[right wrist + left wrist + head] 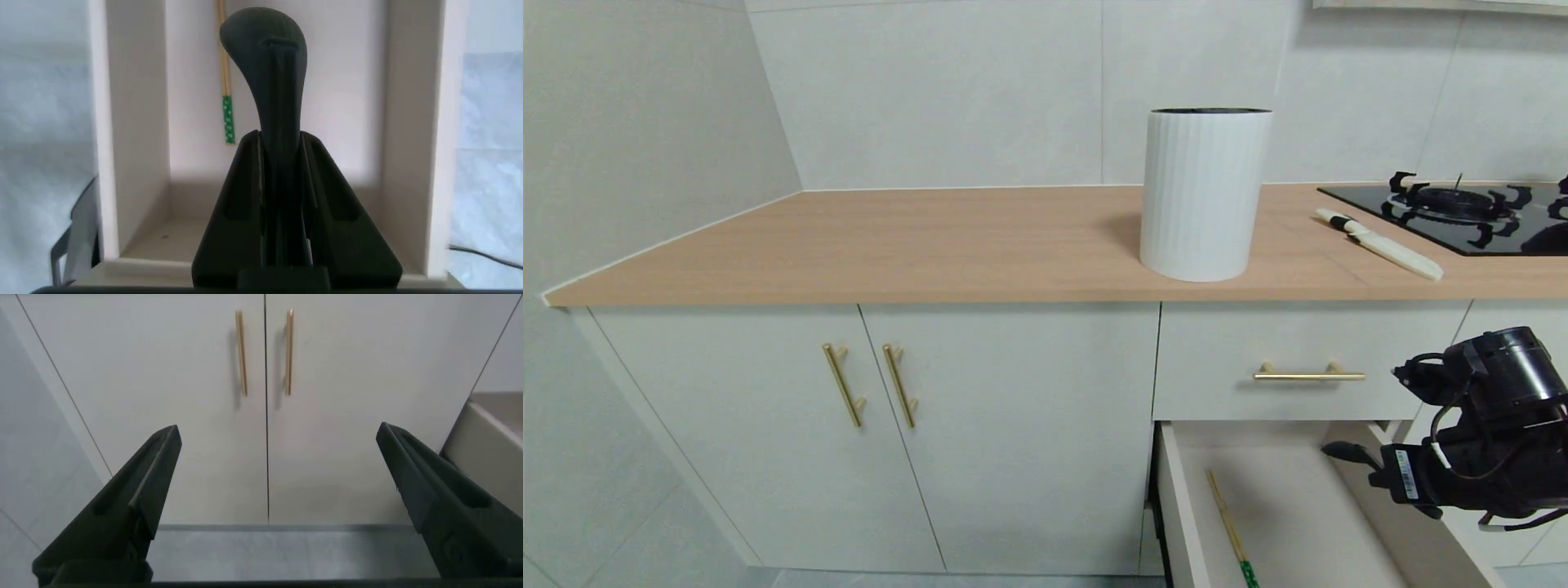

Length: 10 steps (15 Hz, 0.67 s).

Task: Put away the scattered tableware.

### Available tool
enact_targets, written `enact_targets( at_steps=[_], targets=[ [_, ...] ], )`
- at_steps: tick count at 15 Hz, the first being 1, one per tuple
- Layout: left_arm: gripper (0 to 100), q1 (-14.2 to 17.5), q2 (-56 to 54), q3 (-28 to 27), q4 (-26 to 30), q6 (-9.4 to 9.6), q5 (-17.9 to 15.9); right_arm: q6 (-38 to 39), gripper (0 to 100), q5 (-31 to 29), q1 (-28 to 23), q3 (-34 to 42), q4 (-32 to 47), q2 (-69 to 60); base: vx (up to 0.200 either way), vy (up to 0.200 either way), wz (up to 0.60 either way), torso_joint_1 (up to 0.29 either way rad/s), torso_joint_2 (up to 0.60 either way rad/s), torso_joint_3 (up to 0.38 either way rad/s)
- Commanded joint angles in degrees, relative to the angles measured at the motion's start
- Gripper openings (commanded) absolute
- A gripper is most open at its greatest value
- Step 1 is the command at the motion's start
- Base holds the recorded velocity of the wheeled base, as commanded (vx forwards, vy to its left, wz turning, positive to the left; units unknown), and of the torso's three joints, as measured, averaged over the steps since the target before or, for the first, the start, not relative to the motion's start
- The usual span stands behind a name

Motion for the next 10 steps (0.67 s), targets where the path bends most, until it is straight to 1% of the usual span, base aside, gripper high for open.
enact_targets(
  at_steps=[1, 4, 5, 7, 10],
  targets=[
    [100, 0.00, 0.01, 0.02, 0.02, 0.00, 0.01, -0.01, 0, -0.01, 0.11, 0.04, -0.07, 0.62, 0.000, 0.000, 0.00, -0.144, 0.46, 0.320],
    [100, 0.00, 0.01, -0.06, 0.02, 0.00, 0.01, -0.01, 0, -0.01, 0.11, 0.04, -0.07, 0.97, 0.000, 0.000, 0.00, -0.108, 0.45, 0.338],
    [100, 0.00, 0.01, -0.06, 0.02, 0.00, 0.01, -0.01, 0, -0.01, 0.11, 0.04, -0.07, 1.15, 0.000, 0.000, 0.00, -0.041, 0.26, 0.203],
    [100, 0.00, 0.01, 0.02, 0.02, 0.00, 0.01, -0.01, 0, -0.01, 0.11, 0.13, -0.15, 1.68, 0.000, 0.000, 0.00, -0.032, 0.12, 0.073],
    [100, 0.00, 0.01, 0.02, 0.02, 0.00, 0.01, -0.10, 0, 0.08, 0.19, 0.66, -2.17, 2.47, 0.000, 0.000, 0.00, 0.000, 0.00, 0.000]
  ],
)
